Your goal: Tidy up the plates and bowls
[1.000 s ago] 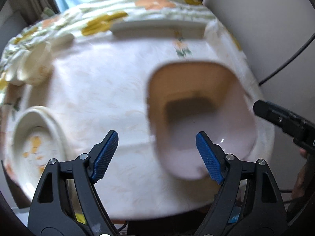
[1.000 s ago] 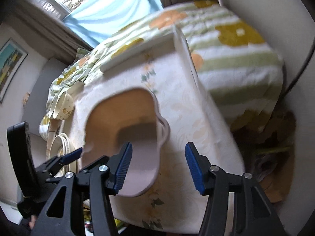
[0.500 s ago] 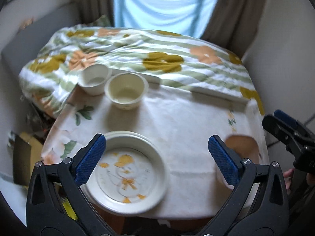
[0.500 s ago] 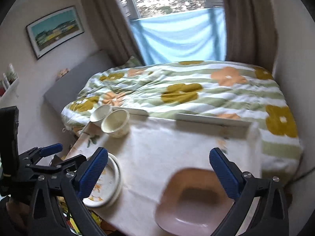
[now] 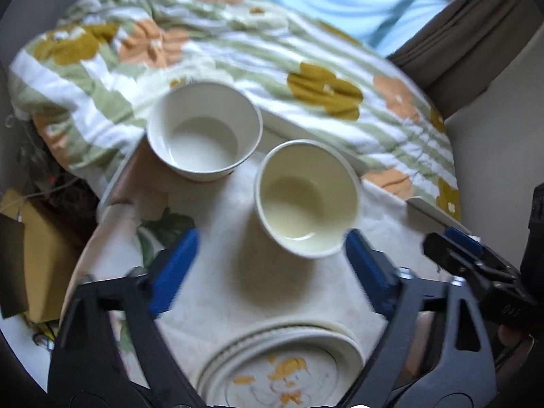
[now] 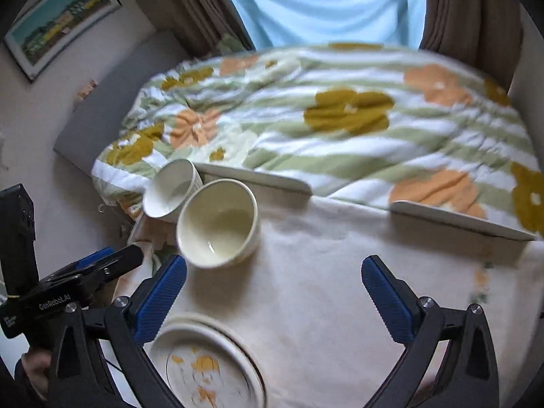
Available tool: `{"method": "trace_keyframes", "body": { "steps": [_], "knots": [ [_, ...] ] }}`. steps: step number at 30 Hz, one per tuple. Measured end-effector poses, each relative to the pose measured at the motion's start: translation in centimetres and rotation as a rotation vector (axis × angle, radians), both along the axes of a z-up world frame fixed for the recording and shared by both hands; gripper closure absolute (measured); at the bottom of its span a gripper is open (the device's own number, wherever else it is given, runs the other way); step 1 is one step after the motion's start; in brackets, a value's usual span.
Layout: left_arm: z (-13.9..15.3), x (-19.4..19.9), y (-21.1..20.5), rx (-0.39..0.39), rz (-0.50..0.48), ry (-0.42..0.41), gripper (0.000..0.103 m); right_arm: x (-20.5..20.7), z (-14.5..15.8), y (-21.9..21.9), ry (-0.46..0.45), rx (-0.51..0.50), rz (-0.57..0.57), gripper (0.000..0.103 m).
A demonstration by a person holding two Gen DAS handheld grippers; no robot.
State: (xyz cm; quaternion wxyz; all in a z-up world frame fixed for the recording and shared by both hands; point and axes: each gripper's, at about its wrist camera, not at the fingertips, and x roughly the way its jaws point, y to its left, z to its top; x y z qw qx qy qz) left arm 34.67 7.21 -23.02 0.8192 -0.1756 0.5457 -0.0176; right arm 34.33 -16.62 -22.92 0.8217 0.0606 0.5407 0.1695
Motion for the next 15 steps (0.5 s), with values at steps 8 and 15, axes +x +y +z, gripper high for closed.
{"method": "trace_keyframes", "body": {
  "steps": [8,15],
  "knots": [
    [-6.2,4.3,0.4,-0.051,-0.092,0.104,0.070,3.4,-6.6,3.4,0.154,-0.017,0.005,0.047],
    [-6.9,5.2,0.0,-0.064,-0.142,0.101,0.085,4.2,-7.4,4.2,0.154,-0.016,0.005,0.073]
  ]
}}
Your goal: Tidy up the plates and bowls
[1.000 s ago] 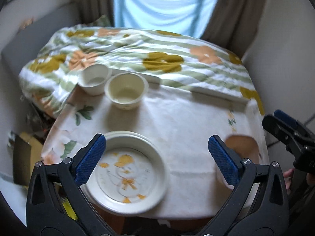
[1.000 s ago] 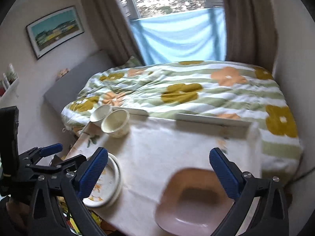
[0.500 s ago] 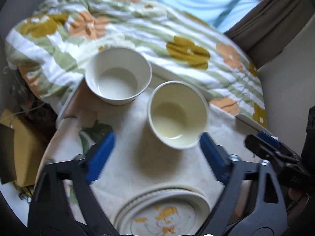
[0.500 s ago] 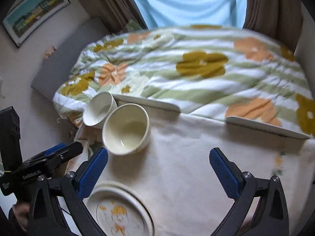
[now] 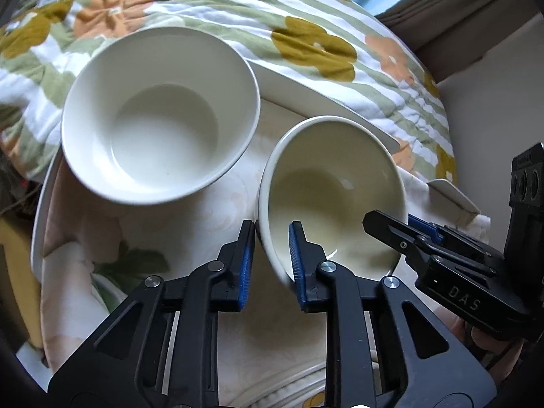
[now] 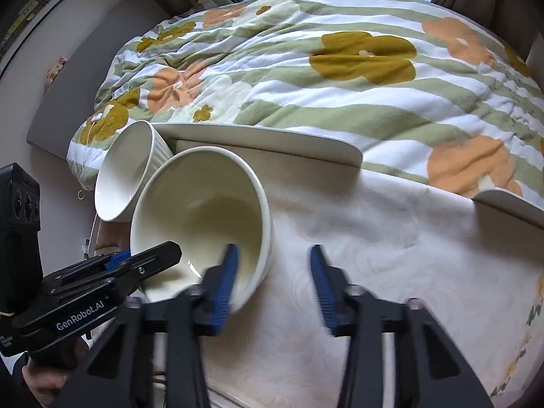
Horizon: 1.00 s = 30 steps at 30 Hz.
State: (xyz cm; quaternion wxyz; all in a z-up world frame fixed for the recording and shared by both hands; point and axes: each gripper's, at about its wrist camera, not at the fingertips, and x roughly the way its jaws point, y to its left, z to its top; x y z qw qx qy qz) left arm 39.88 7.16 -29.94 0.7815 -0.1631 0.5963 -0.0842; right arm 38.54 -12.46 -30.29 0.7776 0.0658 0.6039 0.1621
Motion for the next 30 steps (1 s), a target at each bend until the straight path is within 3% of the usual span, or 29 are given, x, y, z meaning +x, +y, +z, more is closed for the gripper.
{"method": "trace_keyframes", "body": {
  "steps": [5,17,24,30],
  "knots": [
    [0.1,0.2,-0.2,-0.010,0.007,0.001,0.085,0.3,-0.4,0.7,0.009,0.028,0.014,0.087],
    [1.8,-0.3,-0.7,0.075,-0.045,-0.064,0.085,-0.4,0.6,1.1,-0.044,0.019,0.011,0.087],
    [6.4,-2.1,-2.9,0.086,-0.071,-0.138,0.085,-2.3,4.5,-1.1,-0.116,0.056,-0.009,0.087],
    [11.6,-5.9,-8.3,0.077,-0.126,-0.210,0.085,-6.0,9.7,-5.8,-0.187,0.062,-0.055,0.087]
  ]
}}
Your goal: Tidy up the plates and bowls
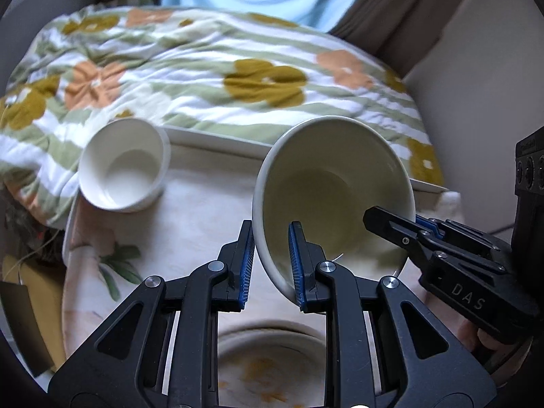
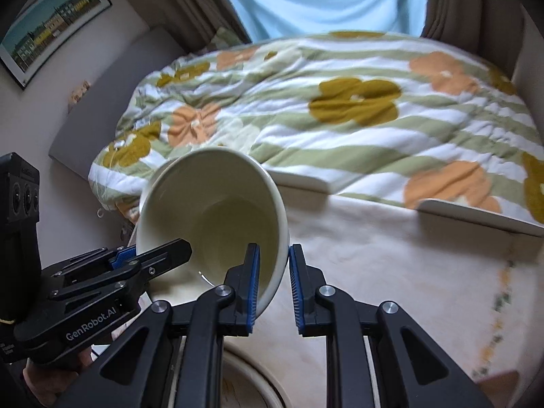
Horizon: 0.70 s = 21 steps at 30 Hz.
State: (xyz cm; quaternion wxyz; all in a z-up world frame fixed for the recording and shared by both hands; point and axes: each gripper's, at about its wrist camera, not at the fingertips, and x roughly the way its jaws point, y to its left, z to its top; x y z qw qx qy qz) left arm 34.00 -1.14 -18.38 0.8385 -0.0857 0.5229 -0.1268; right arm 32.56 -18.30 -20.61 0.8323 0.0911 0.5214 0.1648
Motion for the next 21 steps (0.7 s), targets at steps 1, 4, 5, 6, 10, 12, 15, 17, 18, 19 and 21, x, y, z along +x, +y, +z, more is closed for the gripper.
{"method": "trace_keyframes", "body": {
  "steps": [1,4,5,6,10,12,15,17,18,19,21],
  "knots": [
    [0.6,-0.7,-1.0,-0.002,-0.010,-0.009,0.085,-0.8,0.7,-1.0,-0.008,0.001,-0.010,0.087],
    [2.4,-2.9,-4.7,-0.008,-0.058,-0.036,0.085,-3.6,2.9,-4.4,-0.041,-0.022,-0.041,0.087],
    [2.8,-3.5,-6.0,-0.010,-0.074,-0.042,0.085,-4.5,3.4,-5.6,-0.051,-0.030,-0.051,0.087],
    [3.1,-4.2,-7.3,-0.013,-0.091,-0.045,0.085,-5.2,3.6,-6.7,-0.057,-0.033,-0.061,0.087],
    [3.4,-6.8,-13.2,-0.023,-0.165,-0.035,0.085,-8.8,4.5,-11.9,-0.065,-0.036,-0.125,0.087],
    [3.2,-8.0,-16.0,-0.027,-0.200,-0.022,0.085,-10.4,4.6,-14.3,-0.058,-0.039,-0.158,0.087],
    [2.4,-9.8,-19.4,-0.014,-0.249,0.000,0.085,-12.6,4.2,-17.3,-0.039,-0.047,-0.200,0.087],
    [1.5,-10.7,-21.2,-0.010,-0.276,0.028,0.085,-13.8,3.6,-18.8,-0.022,-0.055,-0.224,0.087],
    [1.1,-11.0,-21.8,-0.005,-0.288,0.041,0.085,-14.5,3.1,-19.6,-0.008,-0.055,-0.239,0.087],
    [0.5,-11.4,-22.5,0.001,-0.304,0.057,0.085,-15.1,2.6,-20.2,0.008,-0.053,-0.253,0.087],
    [-0.7,-11.9,-23.9,0.024,-0.335,0.089,0.085,-15.9,1.7,-21.1,0.034,-0.045,-0.277,0.087]
  ]
}}
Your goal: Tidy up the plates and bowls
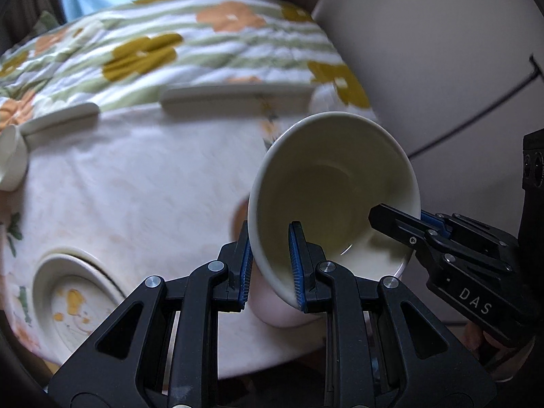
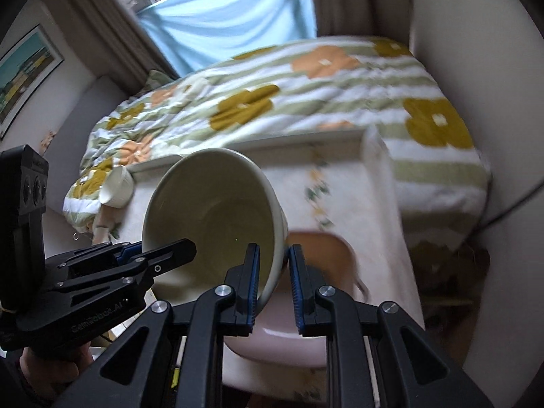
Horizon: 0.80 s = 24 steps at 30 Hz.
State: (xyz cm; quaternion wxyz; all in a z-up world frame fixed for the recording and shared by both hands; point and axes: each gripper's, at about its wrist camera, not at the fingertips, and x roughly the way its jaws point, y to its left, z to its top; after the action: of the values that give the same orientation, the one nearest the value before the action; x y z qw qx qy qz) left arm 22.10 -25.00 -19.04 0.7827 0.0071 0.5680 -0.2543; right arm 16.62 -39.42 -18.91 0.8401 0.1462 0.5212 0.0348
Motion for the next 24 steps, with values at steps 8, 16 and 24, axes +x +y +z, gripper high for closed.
{"method": "trace_keyframes", "body": {
  "steps": [8,16,24],
  "knots": [
    [-4.1,-0.4,-2.7,0.121,-0.111,0.066,0.085,-2.2,-4.6,-1.6,0.116,0.072,-0.089,0.087],
    [-6.4,0.4,-4.2,0.194,-0.200,0.084,0.085,-2.4,-7.3,-2.0,0.176,0.087,-0.163,0.087],
    [-8.0,1.1,-4.6,0.233,-0.251,0.094,0.085,-2.2,-8.5,-1.3,0.218,0.067,-0.182,0.087]
  ]
}}
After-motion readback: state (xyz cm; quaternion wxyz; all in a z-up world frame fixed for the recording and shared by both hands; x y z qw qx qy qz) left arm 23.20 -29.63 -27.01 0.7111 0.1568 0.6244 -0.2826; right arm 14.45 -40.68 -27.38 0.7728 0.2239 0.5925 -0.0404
